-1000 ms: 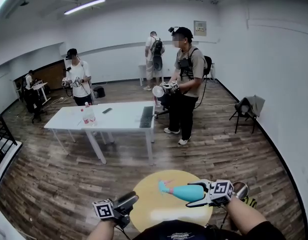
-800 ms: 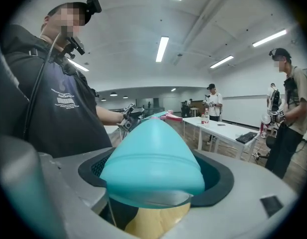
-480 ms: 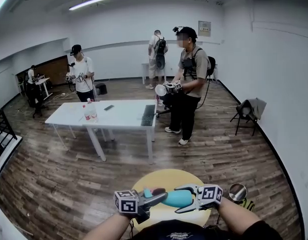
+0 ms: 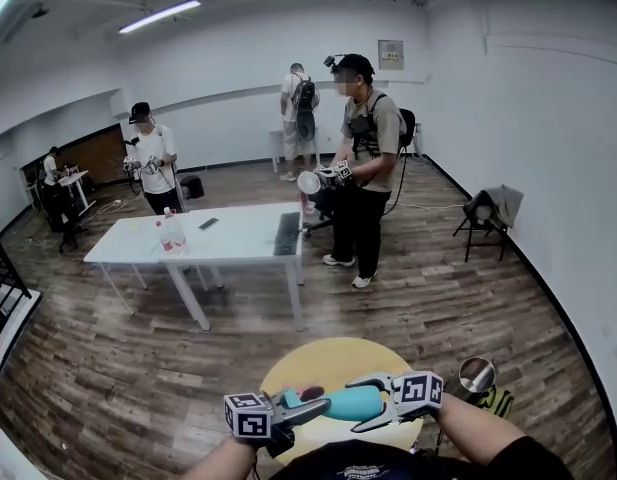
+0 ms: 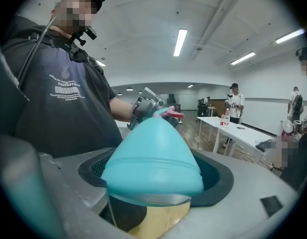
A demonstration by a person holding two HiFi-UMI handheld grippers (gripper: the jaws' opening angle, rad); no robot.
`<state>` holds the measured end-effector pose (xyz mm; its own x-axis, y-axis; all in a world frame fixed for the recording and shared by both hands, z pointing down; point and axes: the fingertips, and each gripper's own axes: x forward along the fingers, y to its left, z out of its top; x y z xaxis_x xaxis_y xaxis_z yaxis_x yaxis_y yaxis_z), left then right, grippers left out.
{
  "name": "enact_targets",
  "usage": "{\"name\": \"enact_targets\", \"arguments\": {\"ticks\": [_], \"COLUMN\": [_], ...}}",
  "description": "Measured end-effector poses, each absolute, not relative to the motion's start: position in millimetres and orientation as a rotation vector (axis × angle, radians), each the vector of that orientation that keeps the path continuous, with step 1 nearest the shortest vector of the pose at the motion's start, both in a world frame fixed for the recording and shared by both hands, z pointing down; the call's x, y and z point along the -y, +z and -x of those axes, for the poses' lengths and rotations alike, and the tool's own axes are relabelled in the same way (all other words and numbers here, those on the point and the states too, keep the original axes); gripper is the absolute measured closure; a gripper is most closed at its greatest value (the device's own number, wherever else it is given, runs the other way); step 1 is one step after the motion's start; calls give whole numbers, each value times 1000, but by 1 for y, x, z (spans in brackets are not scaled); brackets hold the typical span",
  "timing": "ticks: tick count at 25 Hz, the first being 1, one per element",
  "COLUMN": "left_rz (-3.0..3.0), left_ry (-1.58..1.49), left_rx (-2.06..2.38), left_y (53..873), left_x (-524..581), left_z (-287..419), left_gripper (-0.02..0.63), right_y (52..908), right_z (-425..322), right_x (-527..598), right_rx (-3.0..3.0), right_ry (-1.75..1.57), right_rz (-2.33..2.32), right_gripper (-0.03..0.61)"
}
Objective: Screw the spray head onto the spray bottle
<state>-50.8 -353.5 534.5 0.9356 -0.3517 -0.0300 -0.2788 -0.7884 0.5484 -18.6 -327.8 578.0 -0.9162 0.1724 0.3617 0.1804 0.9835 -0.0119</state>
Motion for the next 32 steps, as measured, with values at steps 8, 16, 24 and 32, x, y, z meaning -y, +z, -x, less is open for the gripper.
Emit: {"name": "enact_targets", "arguments": {"ticks": [8, 16, 24, 32], "left_rz": [-2258, -2537, -2928, -2567], "left_ry": [-468, -210, 193, -283], "left_rx": [853, 445, 394, 490], "left_y": [550, 525, 529, 513], "left_x": [351, 358, 337, 353], "left_z": [205, 52, 9, 60], "left_gripper": [250, 256, 357, 288], "right_y": [574, 564, 576, 566], "right_z": [-54, 7, -6, -6], "right_x": [369, 342, 325, 335], "right_rx": [2818, 2771, 2751, 2829], "right_ry": [61, -86, 0, 155], "right_rz": [-44, 183, 313, 295], "right_gripper": [120, 120, 123, 123]}}
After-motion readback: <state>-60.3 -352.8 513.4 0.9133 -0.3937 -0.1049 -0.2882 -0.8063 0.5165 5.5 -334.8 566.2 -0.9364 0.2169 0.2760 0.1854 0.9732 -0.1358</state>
